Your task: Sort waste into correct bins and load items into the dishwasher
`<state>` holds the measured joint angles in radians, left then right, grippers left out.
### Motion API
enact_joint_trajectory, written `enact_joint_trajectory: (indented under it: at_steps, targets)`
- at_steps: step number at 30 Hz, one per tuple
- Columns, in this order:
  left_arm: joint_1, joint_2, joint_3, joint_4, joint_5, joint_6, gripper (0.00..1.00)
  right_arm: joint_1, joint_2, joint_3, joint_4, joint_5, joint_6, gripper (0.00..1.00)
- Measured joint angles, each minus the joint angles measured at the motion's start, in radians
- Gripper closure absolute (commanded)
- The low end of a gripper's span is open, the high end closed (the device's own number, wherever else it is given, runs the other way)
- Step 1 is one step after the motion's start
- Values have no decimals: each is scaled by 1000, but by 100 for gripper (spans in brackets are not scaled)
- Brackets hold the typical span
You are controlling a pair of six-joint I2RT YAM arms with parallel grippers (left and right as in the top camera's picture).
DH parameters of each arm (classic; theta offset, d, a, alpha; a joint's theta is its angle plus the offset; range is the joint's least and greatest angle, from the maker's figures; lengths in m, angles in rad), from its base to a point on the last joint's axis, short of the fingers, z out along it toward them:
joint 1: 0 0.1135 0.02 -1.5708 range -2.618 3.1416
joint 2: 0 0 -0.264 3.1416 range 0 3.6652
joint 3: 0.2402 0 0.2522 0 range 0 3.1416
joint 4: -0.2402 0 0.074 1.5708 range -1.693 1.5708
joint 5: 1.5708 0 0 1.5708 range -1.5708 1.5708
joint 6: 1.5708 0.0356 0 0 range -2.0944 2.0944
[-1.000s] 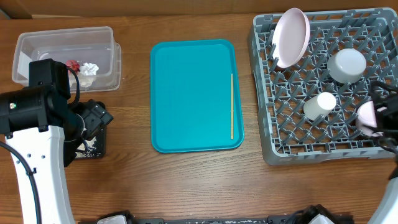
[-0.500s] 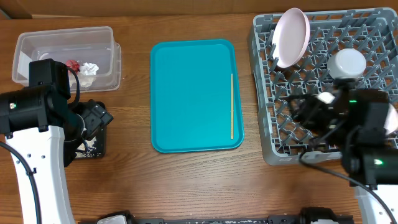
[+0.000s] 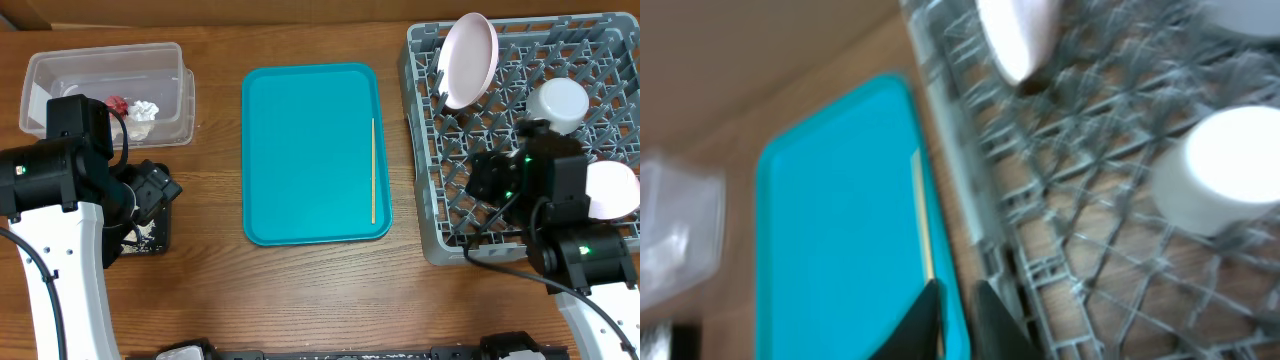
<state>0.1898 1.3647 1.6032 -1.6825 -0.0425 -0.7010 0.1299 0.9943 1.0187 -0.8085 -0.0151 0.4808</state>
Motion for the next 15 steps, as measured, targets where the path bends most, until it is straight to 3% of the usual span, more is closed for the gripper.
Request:
enact_joint_trajectory:
  at_steps: [7, 15]
  targets:
    - [0, 0, 0, 0, 0, 0, 0, -127, 55, 0, 138, 150, 28, 96]
    - [0, 0, 0, 0, 0, 0, 0, -316, 315, 0, 216, 206, 39, 96]
